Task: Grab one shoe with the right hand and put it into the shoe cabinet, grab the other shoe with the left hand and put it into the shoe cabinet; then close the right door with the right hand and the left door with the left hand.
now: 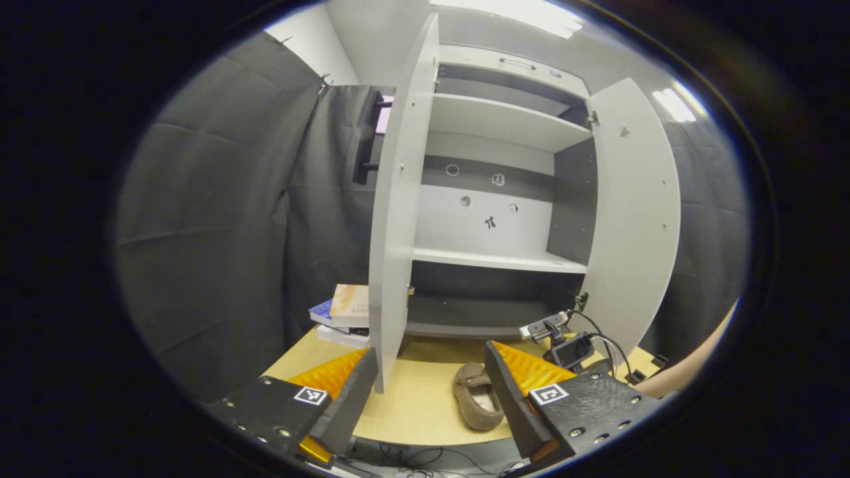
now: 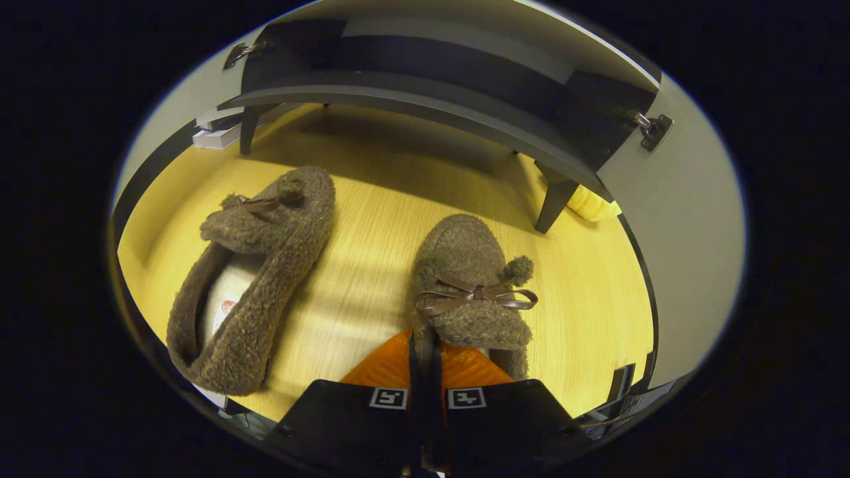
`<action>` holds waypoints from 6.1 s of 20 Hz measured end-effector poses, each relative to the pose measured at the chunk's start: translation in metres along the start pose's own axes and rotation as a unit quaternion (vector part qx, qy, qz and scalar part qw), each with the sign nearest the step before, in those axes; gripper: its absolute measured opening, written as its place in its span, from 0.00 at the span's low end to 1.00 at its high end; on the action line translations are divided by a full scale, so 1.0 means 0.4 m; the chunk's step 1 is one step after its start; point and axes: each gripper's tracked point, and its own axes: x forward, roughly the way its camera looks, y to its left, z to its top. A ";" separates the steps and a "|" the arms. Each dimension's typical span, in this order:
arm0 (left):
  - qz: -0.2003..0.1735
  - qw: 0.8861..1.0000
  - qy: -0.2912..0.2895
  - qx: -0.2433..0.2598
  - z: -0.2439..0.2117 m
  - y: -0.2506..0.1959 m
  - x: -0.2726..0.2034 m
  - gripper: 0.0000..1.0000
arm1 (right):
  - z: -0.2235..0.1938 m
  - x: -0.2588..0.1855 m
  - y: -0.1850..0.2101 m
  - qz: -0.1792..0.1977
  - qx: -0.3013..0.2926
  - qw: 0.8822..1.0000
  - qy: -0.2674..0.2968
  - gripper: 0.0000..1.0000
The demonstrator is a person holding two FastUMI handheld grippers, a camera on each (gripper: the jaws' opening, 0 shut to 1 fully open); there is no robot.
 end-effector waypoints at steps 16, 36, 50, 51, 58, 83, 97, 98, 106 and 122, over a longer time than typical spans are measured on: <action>-0.049 0.999 -0.010 0.013 -0.002 -0.106 -0.037 0.99 | 0.019 -0.340 -0.056 0.085 0.107 0.989 -0.063 0.04; -0.069 0.997 -0.030 0.021 0.112 -0.200 0.096 0.98 | 0.688 -0.656 -0.203 0.144 0.133 0.942 -0.272 0.03; -0.016 0.999 -0.036 0.014 0.194 -0.227 0.286 0.98 | 1.096 -0.435 -0.314 0.144 0.147 0.930 -0.305 0.00; -0.011 0.999 -0.038 0.019 0.200 -0.228 0.292 0.98 | 1.100 -0.414 -0.314 0.144 0.150 0.932 -0.298 0.04; 0.007 0.999 -0.023 0.024 0.186 -0.224 0.318 0.94 | 1.125 -0.361 -0.325 0.151 0.173 0.924 -0.304 0.05; -0.032 0.997 0.045 0.047 0.012 -0.196 0.292 0.94 | 0.959 -0.671 -0.283 0.108 0.126 0.898 -0.406 0.98; -0.082 0.959 0.264 0.063 -0.491 -0.177 0.399 0.99 | 0.463 -0.739 -0.193 0.075 0.148 0.911 -0.379 0.98; -0.080 0.955 0.277 0.066 -0.526 -0.173 0.410 0.94 | 0.433 -0.746 -0.191 0.071 0.148 0.912 -0.376 0.98; -0.091 0.937 0.334 0.054 -0.668 -0.178 0.522 0.94 | 0.134 -0.834 -0.310 -0.028 0.171 0.926 -0.335 0.99; -0.065 0.915 0.399 0.003 -0.750 -0.206 0.546 0.23 | -0.105 -0.951 -0.776 -0.221 0.304 0.869 -0.323 0.98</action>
